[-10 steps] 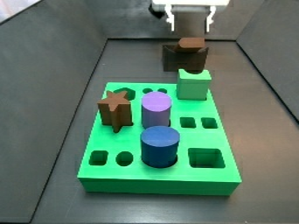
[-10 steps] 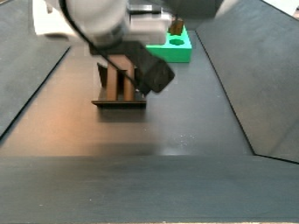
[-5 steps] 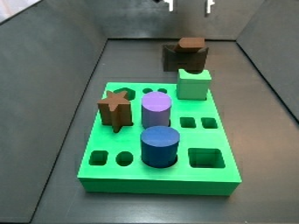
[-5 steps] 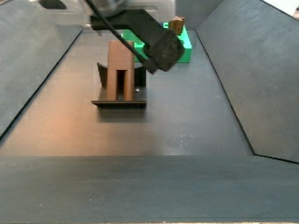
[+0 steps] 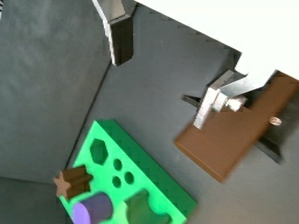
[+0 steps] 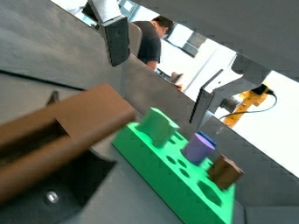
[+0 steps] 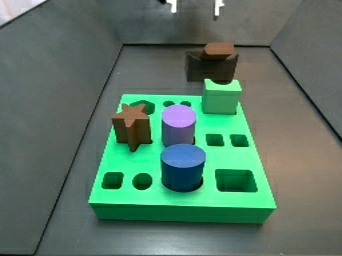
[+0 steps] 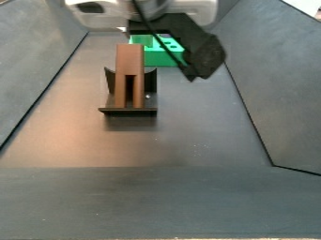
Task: Pick up the square-circle object. Move up. Rotate the square-circle object. Place the square-circle object on the fixture. Regrasp the square-circle object. Move to above the board. Insert the square-circle object.
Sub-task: Regrasp the square-circle object.
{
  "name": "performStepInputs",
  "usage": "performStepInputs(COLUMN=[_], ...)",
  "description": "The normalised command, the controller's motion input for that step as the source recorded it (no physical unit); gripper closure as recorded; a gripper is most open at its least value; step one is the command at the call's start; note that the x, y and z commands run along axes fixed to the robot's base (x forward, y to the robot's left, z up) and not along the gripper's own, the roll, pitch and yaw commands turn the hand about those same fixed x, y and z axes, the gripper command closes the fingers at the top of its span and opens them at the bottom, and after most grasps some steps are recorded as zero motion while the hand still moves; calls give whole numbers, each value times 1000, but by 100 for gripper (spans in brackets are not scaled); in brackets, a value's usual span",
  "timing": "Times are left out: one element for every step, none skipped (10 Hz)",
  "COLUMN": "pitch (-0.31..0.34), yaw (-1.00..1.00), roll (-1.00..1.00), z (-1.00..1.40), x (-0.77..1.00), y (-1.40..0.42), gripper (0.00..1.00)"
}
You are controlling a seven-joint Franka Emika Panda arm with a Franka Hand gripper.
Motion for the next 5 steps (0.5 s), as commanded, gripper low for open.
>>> performStepInputs(pitch=[-136, -149, -157, -3, -4], yaw=[32, 48, 63, -1000, -1000], roll=[13, 21, 28, 808, 810], z=[5, 6, 5, -720, -723], x=[-1000, -870, -737, -485, -405], y=[-6, -8, -9, -1000, -1000], gripper=[0, 0, 0, 0, 0])
